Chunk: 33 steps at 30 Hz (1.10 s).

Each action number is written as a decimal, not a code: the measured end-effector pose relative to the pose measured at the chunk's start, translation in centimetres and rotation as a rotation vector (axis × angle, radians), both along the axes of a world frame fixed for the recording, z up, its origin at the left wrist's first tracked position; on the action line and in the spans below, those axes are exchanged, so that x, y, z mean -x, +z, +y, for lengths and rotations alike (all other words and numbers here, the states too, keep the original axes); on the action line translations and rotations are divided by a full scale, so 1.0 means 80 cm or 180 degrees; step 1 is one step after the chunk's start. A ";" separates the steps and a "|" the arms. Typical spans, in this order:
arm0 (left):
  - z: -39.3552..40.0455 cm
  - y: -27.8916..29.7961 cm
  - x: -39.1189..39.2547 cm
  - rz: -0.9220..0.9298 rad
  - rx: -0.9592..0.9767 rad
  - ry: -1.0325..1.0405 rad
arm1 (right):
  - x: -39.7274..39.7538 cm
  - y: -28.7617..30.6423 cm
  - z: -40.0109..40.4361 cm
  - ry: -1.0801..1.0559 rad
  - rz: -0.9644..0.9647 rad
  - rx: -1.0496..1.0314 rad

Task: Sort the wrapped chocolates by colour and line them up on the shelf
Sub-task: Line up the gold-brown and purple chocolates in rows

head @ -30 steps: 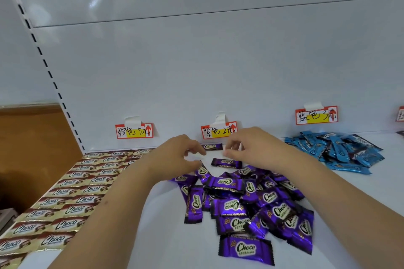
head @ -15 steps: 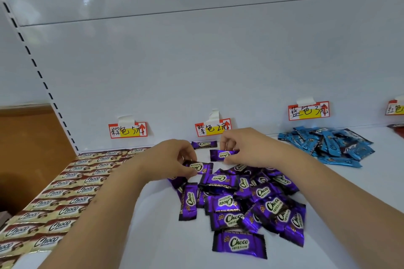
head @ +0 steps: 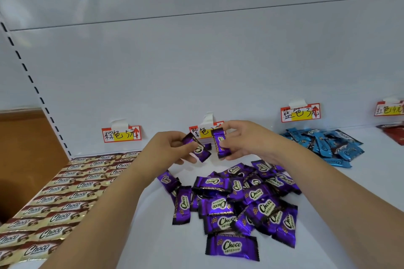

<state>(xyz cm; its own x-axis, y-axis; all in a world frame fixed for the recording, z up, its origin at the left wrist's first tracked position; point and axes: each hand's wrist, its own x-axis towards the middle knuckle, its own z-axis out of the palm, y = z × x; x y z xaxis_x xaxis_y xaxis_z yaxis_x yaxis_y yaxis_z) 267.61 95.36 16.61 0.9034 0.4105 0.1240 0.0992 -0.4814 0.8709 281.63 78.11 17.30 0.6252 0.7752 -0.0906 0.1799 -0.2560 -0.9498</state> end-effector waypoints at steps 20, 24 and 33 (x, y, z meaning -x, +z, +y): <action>0.000 -0.013 -0.011 0.0261 0.0516 0.0075 | -0.012 -0.003 -0.008 -0.0271 0.0571 -0.0600; 0.000 -0.017 -0.010 0.0366 -0.0609 0.0071 | -0.021 -0.009 -0.006 -0.0253 0.0126 -0.0384; -0.005 -0.019 -0.005 0.0444 -0.1699 -0.0300 | -0.025 -0.019 -0.005 -0.0098 -0.0971 0.0273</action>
<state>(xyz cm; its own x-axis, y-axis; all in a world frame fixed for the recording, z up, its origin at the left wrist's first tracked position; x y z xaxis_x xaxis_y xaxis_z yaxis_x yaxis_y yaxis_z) 267.99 94.95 15.06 0.9559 0.2401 0.1690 0.1312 -0.8643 0.4855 283.63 77.68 15.76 0.6567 0.7531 0.0405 0.4439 -0.3425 -0.8280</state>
